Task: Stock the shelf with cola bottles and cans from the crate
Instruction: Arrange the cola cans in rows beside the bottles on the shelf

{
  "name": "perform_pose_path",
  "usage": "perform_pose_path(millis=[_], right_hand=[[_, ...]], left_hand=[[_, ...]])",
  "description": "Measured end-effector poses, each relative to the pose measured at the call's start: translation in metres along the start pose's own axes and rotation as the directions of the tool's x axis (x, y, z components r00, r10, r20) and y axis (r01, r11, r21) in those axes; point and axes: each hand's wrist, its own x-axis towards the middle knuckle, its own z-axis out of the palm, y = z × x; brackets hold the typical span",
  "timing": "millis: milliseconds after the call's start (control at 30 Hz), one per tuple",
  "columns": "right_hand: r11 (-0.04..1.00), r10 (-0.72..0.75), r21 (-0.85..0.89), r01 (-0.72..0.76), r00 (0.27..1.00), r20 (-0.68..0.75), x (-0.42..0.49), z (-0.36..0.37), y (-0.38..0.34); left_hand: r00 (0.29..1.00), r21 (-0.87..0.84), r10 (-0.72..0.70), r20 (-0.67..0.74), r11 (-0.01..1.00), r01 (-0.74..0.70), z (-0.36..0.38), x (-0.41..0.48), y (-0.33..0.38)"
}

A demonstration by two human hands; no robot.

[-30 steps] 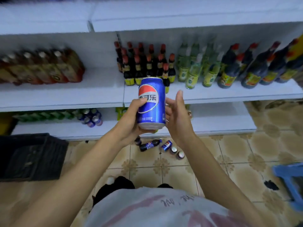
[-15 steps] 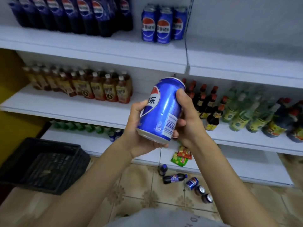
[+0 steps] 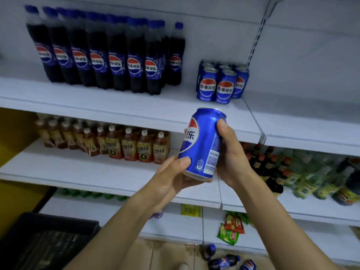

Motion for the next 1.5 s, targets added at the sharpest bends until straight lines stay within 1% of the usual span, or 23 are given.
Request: perform_pose_path(millis=[33, 100, 167, 200, 233, 267, 333, 400, 433, 467, 533, 600, 667, 700, 800, 833, 900, 1000, 1067, 1133, 1167, 1267, 1500], right_hand=[[0.999, -0.029, -0.02, 0.028, 0.999, -0.029, 0.009, -0.003, -0.005], [0.986, -0.106, -0.139, 0.089, 0.988, -0.114, 0.026, -0.013, -0.017], [0.955, -0.182, -0.266, 0.134, 0.97, -0.163, 0.039, -0.024, -0.028], [0.943, -0.207, -0.296, 0.154, 0.965, -0.158, 0.045, -0.028, -0.033], [0.934, -0.224, -0.314, 0.169, 0.963, -0.148, 0.051, -0.032, -0.036], [0.926, -0.242, -0.33, 0.182, 0.959, -0.15, 0.058, -0.034, -0.039], [0.905, -0.306, -0.366, 0.219, 0.931, -0.201, 0.074, -0.041, -0.047], [0.882, -0.372, -0.4, 0.249, 0.889, -0.268, 0.094, -0.055, -0.055], [0.874, -0.397, -0.406, 0.265, 0.872, -0.287, 0.104, -0.065, -0.06], [0.87, -0.419, -0.406, 0.281, 0.855, -0.306, 0.113, -0.076, -0.065], [0.867, -0.449, -0.398, 0.3, 0.816, -0.364, 0.129, -0.103, -0.072], [0.859, -0.468, -0.421, 0.291, 0.781, -0.415, 0.142, -0.132, -0.079], [0.842, -0.463, -0.485, 0.237, 0.779, -0.423, 0.154, -0.16, -0.084], [0.827, -0.455, -0.525, 0.201, 0.788, -0.415, 0.161, -0.172, -0.084], [0.789, -0.418, -0.605, 0.104, 0.812, -0.406, 0.182, -0.201, -0.075], [0.785, -0.409, -0.614, 0.088, 0.818, -0.405, 0.189, -0.207, -0.07], [0.785, -0.387, -0.615, 0.07, 0.831, -0.399, 0.201, -0.217, -0.062], [0.803, -0.344, -0.594, 0.054, 0.855, -0.388, 0.218, -0.225, -0.056], [0.81, -0.326, -0.584, 0.049, 0.866, -0.379, 0.227, -0.23, -0.053], [0.813, -0.309, -0.58, 0.049, 0.881, -0.359, 0.233, -0.233, -0.052], [0.813, -0.302, -0.58, 0.046, 0.886, -0.353, 0.234, -0.233, -0.052], [0.828, -0.282, -0.559, 0.047, 0.897, -0.342, 0.239, -0.235, -0.051], [0.832, -0.266, -0.554, 0.043, 0.906, -0.329, 0.246, -0.24, -0.046]], left_hand=[[0.999, 0.046, 0.034, -0.025, 0.998, -0.033, -0.002, 0.011, 0.005], [0.986, 0.18, 0.144, -0.086, 0.975, -0.127, -0.006, 0.035, 0.017], [0.955, 0.356, 0.265, -0.134, 0.912, -0.203, -0.007, 0.062, 0.031], [0.937, 0.472, 0.318, -0.146, 0.855, -0.216, -0.008, 0.076, 0.036], [0.918, 0.604, 0.368, -0.149, 0.769, -0.21, -0.008, 0.091, 0.041], [0.901, 0.73, 0.413, -0.133, 0.655, -0.193, -0.009, 0.105, 0.045], [0.88, 0.896, 0.471, -0.065, 0.416, -0.156, -0.004, 0.134, 0.049], [0.843, 0.96, 0.538, 0.011, 0.23, -0.159, 0.005, 0.164, 0.049], [0.83, 0.969, 0.555, 0.051, 0.173, -0.175, 0.008, 0.18, 0.048], [0.838, 0.97, 0.539, 0.085, 0.148, -0.194, 0.01, 0.195, 0.047], [0.892, 0.97, 0.426, 0.154, 0.109, -0.219, 0.009, 0.225, 0.045], [0.919, 0.973, 0.323, 0.226, -0.027, -0.23, 0.002, 0.25, 0.043], [0.896, 0.963, 0.356, 0.265, -0.148, -0.226, -0.008, 0.271, 0.039], [0.872, 0.962, 0.411, 0.266, -0.175, -0.21, -0.013, 0.281, 0.038], [0.793, 0.98, 0.575, 0.199, -0.137, -0.146, -0.033, 0.311, 0.042], [0.778, 0.98, 0.597, 0.196, -0.152, -0.131, -0.04, 0.32, 0.044], [0.792, 0.969, 0.573, 0.21, -0.227, -0.092, -0.051, 0.333, 0.049], [0.878, 0.956, 0.443, 0.18, -0.289, -0.05, -0.056, 0.343, 0.055], [0.892, 0.934, 0.406, 0.2, -0.353, -0.05, -0.055, 0.347, 0.056], [0.864, 0.91, 0.431, 0.261, -0.408, -0.072, -0.053, 0.347, 0.057], [0.857, 0.911, 0.438, 0.272, -0.405, -0.082, -0.053, 0.347, 0.058], [0.874, 0.924, 0.411, 0.257, -0.368, -0.098, -0.056, 0.348, 0.057], [0.793, 0.888, 0.5, 0.349, -0.448, -0.108, -0.064, 0.354, 0.049]])
